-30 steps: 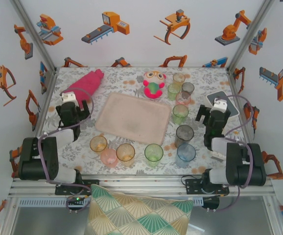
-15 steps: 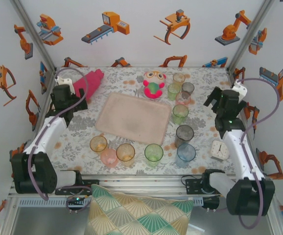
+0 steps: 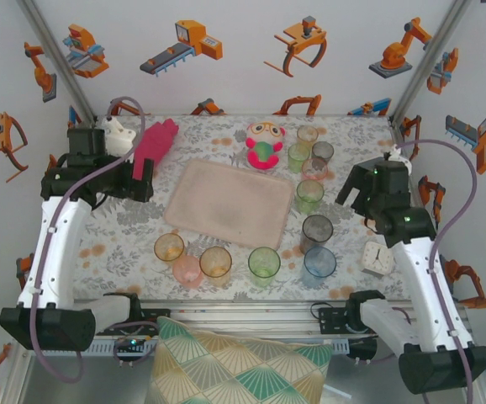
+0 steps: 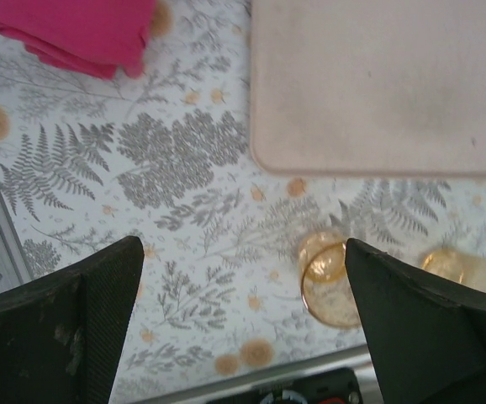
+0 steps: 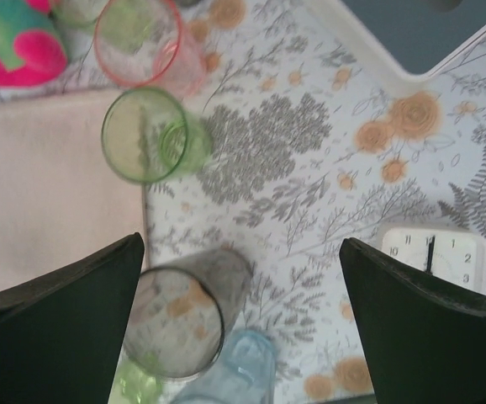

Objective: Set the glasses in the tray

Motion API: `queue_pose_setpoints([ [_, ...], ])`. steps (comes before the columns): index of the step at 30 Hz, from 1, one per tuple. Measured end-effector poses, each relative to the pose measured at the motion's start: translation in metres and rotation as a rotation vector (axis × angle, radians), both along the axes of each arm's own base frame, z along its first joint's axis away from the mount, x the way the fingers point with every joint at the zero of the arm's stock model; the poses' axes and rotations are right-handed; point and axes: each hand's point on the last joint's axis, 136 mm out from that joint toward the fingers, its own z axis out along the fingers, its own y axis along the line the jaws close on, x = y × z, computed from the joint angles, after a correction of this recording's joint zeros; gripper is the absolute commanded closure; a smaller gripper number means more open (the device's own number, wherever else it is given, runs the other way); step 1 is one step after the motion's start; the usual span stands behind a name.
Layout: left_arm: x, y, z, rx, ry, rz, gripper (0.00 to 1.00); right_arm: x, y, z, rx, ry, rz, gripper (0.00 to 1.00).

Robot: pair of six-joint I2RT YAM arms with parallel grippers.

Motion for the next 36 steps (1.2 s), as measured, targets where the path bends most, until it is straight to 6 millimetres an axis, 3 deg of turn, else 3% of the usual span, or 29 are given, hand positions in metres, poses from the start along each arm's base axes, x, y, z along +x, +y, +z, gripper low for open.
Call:
queue_pose_setpoints([
  [3,-0.018,-0.006,-0.001,0.016,0.035,-0.062,0.03,-0.013,0.023,0.009,-0.006,0.018,0.080,0.19],
  [8,-0.040,-0.024,0.000,0.031,0.049,-0.167,0.03,-0.031,0.045,0.024,-0.001,0.047,0.156,0.27],
  [14,-0.049,-0.042,-0.002,0.040,0.058,-0.243,0.03,-0.042,0.073,0.041,0.012,0.090,0.245,0.27],
  [18,-0.048,-0.042,-0.003,0.034,0.067,-0.232,0.03,-0.046,0.107,0.047,-0.016,0.134,0.355,0.27],
  [26,-0.045,-0.037,-0.003,0.028,0.070,-0.167,0.03,-0.060,0.173,0.039,-0.073,0.215,0.556,0.27],
  [36,-0.058,-0.035,0.011,-0.010,0.011,-0.147,0.03,-0.085,0.216,0.030,-0.005,0.246,0.692,0.30],
])
